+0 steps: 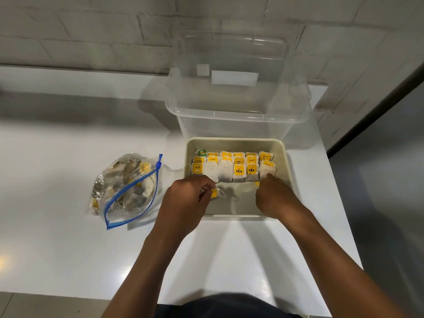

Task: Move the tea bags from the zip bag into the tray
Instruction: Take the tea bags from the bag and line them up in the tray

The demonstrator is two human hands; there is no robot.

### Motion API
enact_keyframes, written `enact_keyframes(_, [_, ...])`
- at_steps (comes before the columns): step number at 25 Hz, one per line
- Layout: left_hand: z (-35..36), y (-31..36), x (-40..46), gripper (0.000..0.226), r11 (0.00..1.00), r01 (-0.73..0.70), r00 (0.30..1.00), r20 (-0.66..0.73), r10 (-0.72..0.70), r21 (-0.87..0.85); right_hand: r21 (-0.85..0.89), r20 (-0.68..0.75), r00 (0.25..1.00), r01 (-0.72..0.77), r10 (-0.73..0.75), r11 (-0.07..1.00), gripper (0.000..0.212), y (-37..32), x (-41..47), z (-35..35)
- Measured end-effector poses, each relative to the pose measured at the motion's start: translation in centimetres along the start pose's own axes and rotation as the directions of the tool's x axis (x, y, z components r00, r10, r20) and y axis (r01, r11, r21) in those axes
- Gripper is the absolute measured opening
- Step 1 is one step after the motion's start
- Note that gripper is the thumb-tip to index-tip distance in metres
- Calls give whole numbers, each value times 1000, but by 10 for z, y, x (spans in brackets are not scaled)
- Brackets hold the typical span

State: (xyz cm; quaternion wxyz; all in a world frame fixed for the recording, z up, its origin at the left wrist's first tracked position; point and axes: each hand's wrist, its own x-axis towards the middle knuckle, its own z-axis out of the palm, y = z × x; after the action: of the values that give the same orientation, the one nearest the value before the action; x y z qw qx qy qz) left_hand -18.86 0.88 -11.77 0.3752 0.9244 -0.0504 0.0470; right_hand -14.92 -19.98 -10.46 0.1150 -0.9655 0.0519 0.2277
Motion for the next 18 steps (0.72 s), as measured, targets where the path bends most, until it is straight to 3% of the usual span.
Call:
enact_keyframes(3, [1,-2,-1,15,1000,-12,1000,-1,12,2,53,5,1000,8,-9,999,43,-1,4,3])
enact_keyframes(13, [0,-3,-2,15,999,-51,998,-22,52,18,19,-64,998,20,-18,1000,37,3,11,10])
enact_keyframes(18, [0,-4,-2,14,997,-71,997,-23,71,20,-60,-58,995,77,-80,995,19,3,4,11])
